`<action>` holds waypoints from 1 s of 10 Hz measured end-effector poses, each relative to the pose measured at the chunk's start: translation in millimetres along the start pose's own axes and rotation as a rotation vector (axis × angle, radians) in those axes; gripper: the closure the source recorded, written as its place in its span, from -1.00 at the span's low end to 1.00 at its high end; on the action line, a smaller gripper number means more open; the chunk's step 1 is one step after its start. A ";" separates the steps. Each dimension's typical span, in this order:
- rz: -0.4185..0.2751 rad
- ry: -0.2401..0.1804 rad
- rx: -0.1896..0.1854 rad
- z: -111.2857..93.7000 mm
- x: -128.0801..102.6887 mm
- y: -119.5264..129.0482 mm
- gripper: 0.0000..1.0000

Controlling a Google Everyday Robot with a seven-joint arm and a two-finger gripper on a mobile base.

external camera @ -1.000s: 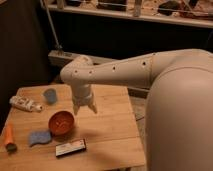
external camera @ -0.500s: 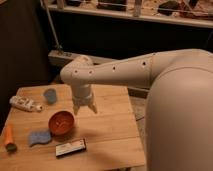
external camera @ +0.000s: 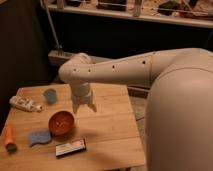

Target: Move the arm in a circular motion

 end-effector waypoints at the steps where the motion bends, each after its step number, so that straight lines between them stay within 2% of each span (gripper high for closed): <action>1: -0.006 -0.005 0.006 -4.4 3.3 0.4 -0.30; 3: 0.019 0.003 0.016 -1.6 14.8 -9.6 -0.30; 6: 0.094 0.042 0.003 13.9 38.6 -33.5 -0.30; 7: 0.139 0.061 -0.015 23.1 47.2 -48.8 -0.30; 10: 0.229 0.052 -0.057 34.9 39.4 -94.4 -0.30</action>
